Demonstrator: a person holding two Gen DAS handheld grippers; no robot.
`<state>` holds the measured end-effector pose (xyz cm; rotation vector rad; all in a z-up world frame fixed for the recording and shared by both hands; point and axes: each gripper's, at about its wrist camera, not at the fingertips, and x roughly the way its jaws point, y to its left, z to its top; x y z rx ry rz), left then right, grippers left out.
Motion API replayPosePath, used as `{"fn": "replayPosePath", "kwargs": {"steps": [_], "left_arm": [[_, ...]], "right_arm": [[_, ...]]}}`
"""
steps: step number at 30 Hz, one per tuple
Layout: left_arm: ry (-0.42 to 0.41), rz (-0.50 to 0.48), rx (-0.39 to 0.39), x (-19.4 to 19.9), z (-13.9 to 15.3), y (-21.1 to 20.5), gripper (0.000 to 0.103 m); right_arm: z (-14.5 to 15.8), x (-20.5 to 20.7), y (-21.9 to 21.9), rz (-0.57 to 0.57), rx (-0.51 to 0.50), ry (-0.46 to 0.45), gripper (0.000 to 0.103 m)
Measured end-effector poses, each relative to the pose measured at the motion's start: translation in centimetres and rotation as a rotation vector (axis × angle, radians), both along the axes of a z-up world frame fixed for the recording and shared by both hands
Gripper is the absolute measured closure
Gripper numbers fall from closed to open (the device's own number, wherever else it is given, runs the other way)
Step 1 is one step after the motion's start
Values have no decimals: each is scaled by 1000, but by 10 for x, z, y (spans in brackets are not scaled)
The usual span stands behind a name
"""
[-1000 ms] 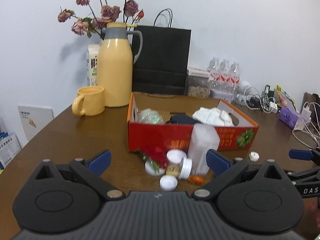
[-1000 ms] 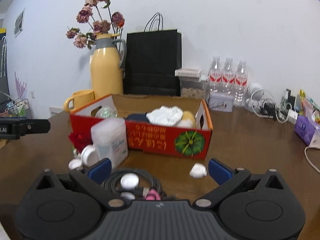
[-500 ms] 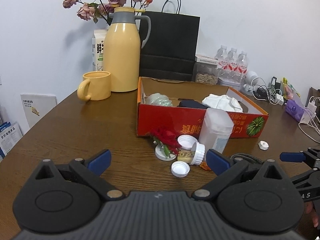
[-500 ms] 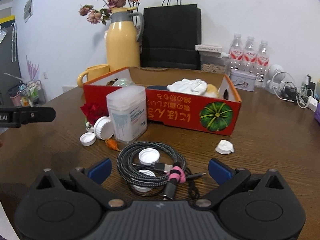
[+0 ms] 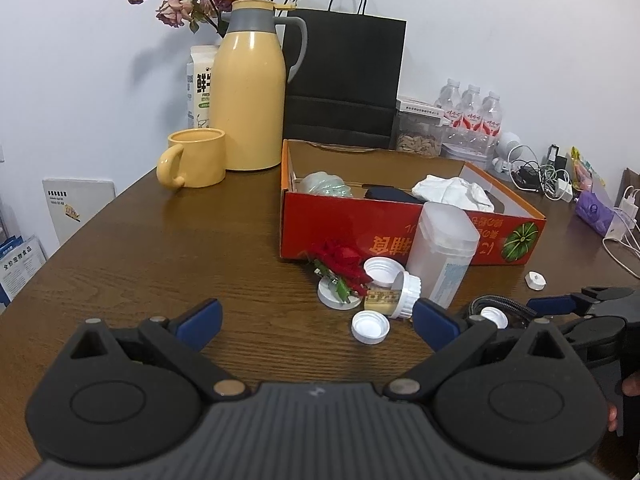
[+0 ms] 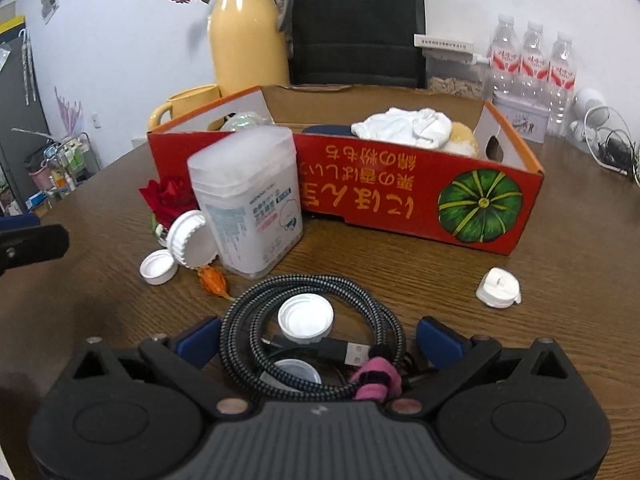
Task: Organize objects
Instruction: 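Move the right tool to the braided black-and-white cable and grasp it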
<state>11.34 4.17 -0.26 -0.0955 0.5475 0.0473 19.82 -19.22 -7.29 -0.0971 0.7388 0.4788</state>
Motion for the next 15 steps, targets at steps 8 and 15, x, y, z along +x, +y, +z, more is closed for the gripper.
{"fn": "replayPosePath", "kwargs": {"steps": [8, 15], "left_arm": [[12, 0, 1, 4, -3, -2, 0], [25, 4, 3, 6, -7, -4, 0]], "right_arm": [[1, -3, -3, -18, 22, -30, 10], [2, -12, -3, -24, 26, -79, 11]]}}
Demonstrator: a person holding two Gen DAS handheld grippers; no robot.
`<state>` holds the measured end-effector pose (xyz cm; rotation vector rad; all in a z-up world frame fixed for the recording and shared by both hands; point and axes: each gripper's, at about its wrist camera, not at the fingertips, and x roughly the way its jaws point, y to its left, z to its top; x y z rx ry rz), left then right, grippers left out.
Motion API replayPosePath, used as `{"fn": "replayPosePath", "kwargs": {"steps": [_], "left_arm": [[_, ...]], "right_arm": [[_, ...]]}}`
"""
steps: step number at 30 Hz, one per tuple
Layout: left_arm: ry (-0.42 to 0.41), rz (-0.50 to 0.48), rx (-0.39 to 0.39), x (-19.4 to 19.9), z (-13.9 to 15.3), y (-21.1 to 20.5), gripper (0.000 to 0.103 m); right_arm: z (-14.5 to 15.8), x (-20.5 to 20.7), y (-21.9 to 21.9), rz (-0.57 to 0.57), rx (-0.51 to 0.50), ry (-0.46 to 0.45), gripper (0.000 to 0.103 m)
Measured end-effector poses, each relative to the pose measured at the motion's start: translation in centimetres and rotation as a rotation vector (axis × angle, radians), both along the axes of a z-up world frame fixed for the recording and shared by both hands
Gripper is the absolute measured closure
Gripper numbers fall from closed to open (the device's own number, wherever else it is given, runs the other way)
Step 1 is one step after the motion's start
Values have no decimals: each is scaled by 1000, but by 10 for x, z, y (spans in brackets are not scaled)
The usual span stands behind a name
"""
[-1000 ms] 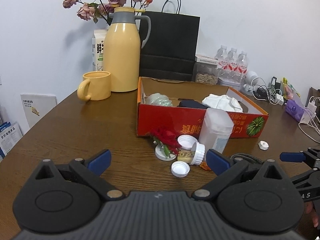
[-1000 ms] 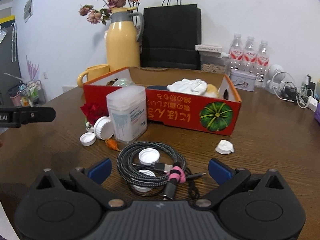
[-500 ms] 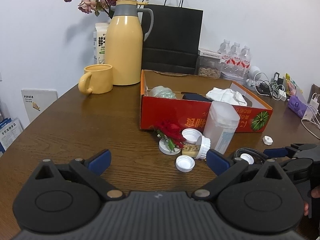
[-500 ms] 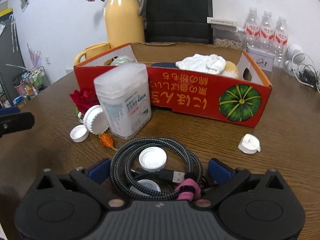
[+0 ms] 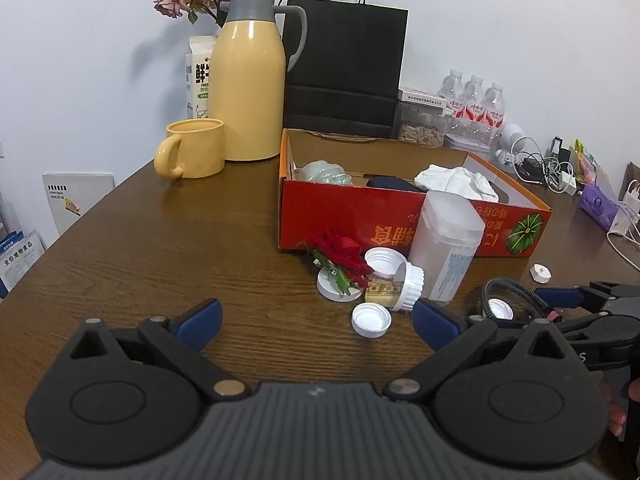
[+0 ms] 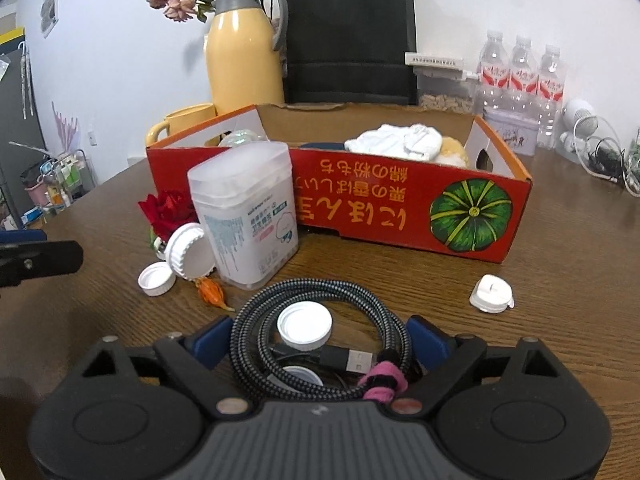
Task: Organize objects
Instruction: 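Move the right tool to the braided black-and-white cable and grasp it, then grasp a white bottle cap with the left tool while the right tool lifts the braided cable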
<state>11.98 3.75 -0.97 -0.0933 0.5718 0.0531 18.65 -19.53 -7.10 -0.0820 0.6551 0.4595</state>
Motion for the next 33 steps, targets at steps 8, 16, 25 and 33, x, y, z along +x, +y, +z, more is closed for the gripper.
{"fn": "replayPosePath", "kwargs": {"steps": [8, 16, 25, 33], "left_arm": [[34, -2, 3, 8, -10, -5, 0], [57, 11, 15, 31, -26, -19, 0], [93, -30, 71, 47, -38, -34, 57], [57, -79, 75, 39, -34, -38, 74]], "right_arm": [[8, -15, -5, -35, 17, -104, 11], [12, -23, -12, -74, 30, -154, 11], [11, -25, -15, -82, 37, -156, 11], [11, -24, -14, -82, 36, -155, 11]]}}
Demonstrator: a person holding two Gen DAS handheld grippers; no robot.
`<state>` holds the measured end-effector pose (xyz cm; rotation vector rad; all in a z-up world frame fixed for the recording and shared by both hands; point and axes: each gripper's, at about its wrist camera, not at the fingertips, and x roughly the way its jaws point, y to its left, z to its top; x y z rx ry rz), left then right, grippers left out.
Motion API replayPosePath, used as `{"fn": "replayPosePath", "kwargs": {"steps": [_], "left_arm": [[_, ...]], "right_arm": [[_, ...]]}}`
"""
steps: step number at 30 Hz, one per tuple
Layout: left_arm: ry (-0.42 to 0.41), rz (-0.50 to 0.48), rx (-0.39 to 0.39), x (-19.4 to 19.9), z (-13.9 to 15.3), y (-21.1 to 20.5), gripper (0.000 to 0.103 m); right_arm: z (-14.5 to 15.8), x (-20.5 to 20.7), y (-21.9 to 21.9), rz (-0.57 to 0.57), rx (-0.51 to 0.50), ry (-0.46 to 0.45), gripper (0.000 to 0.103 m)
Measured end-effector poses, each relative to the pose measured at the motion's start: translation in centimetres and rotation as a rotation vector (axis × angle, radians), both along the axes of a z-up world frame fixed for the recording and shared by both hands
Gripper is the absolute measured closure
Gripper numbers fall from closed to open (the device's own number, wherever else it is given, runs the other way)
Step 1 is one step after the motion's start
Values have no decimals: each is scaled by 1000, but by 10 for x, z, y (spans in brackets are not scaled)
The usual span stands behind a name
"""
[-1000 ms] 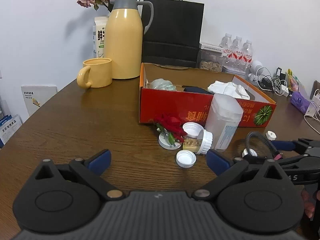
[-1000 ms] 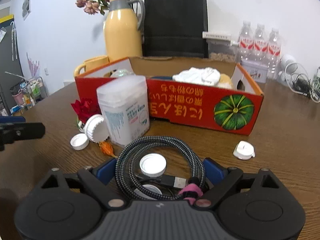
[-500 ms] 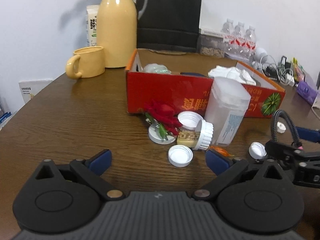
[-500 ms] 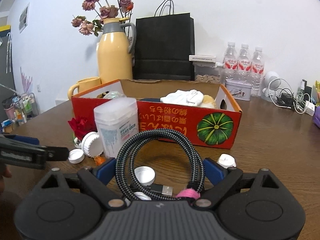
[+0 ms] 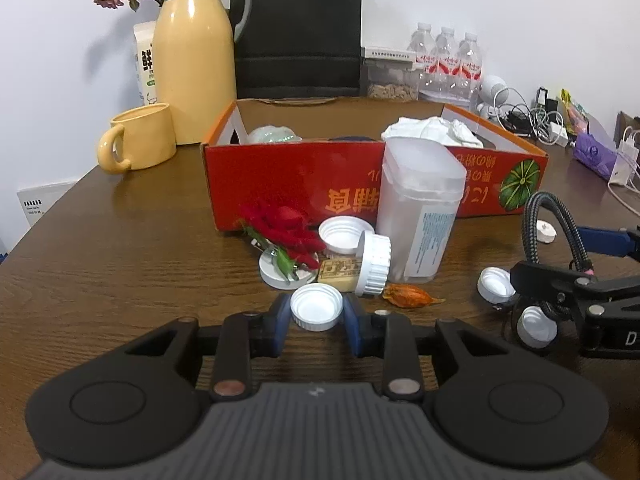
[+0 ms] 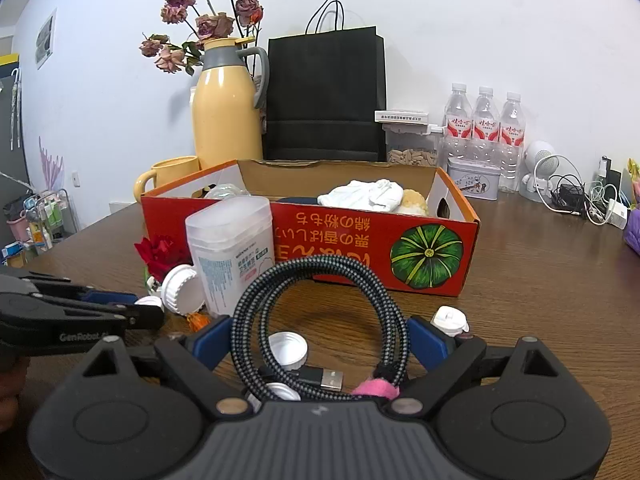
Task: Organize objects
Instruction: 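Grasp a white bottle cap with the left tool while the right tool lifts the braided cable, then lower the white cap and braided cable into the box and open both tools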
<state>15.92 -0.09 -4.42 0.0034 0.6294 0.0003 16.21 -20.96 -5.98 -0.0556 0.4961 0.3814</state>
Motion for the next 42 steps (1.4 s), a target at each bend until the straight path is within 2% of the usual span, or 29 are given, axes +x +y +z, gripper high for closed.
{"fn": "replayPosePath", "kwargs": {"steps": [6, 11, 23, 33, 42], "left_arm": [[-17, 10, -17, -7, 7, 3, 74], [-63, 12, -28, -13, 21, 7, 74], [-171, -10, -53, -11, 57, 5, 74], [-252, -10, -64, 14, 84, 5, 74], [-281, 13, -64, 63, 94, 6, 74]], "right_arm": [[1, -1, -2, -6, 6, -4, 11], [3, -2, -2, -8, 14, -15, 11], [30, 0, -3, 8, 46, -70, 11], [63, 26, 8, 14, 40, -160, 11], [75, 76, 29, 16, 30, -182, 11]]}}
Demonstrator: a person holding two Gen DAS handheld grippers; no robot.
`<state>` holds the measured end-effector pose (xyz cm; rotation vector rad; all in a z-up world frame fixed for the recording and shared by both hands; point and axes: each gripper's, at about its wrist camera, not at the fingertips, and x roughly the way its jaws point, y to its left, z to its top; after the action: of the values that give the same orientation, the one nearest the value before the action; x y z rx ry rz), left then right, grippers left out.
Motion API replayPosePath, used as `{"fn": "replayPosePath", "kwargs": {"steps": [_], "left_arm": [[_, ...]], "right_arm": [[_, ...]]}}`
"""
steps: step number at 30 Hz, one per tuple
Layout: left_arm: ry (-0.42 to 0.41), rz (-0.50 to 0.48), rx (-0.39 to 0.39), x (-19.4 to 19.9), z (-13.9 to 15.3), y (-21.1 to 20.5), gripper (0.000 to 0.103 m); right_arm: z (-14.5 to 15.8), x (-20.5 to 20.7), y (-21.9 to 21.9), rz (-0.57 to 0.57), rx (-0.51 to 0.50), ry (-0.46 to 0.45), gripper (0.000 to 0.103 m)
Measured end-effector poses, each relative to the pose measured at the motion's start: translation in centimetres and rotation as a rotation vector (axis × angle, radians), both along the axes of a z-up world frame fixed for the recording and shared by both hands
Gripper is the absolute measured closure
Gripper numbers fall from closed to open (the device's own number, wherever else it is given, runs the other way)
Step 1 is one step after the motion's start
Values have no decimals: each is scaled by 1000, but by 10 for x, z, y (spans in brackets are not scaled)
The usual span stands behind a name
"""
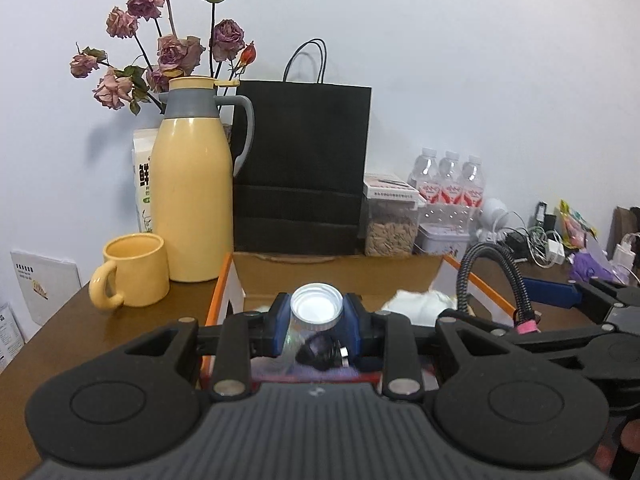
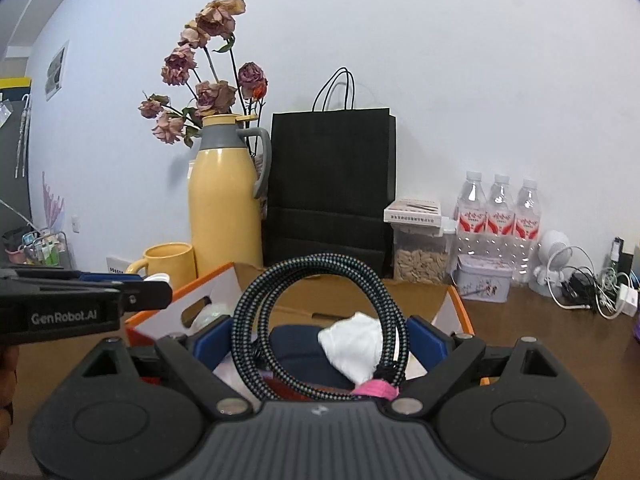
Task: Organize objects
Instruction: 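Lower the white cap and braided cable into the box and open both tools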
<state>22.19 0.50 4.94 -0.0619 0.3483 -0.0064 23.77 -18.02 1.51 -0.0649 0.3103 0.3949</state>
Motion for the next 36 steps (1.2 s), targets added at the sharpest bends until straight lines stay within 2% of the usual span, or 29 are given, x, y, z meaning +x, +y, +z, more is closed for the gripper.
{"fn": "replayPosePath", "kwargs": {"steps": [9, 14, 24, 25, 26, 27, 28, 29, 31, 36], "left_arm": [[6, 50, -25, 65, 0, 1, 74], [56, 96, -23, 105, -11, 0, 74], [118, 99, 0, 120, -31, 2, 73], [121, 95, 1, 119, -32, 2, 69], [124, 87, 1, 119, -32, 3, 49], [121, 86, -4, 119, -32, 3, 34], [108, 90, -11, 118, -33, 4, 9], [90, 98, -8, 116, -32, 4, 4], [79, 100, -2, 115, -30, 3, 0], [80, 112, -12, 115, -29, 4, 0]], "right_arm": [[-2, 68, 16, -35, -9, 40, 12], [-16, 102, 15, -96, -3, 83, 12], [-38, 121, 14, -107, -26, 146, 11], [-39, 121, 14, -109, -32, 147, 10], [-40, 120, 15, -109, -36, 148, 9], [-40, 120, 15, -112, -40, 151, 0], [-40, 119, 14, -115, -41, 149, 0], [-40, 119, 14, -116, -41, 148, 0], [-40, 120, 13, -113, -39, 155, 0], [-39, 118, 14, -108, -41, 154, 0]]}}
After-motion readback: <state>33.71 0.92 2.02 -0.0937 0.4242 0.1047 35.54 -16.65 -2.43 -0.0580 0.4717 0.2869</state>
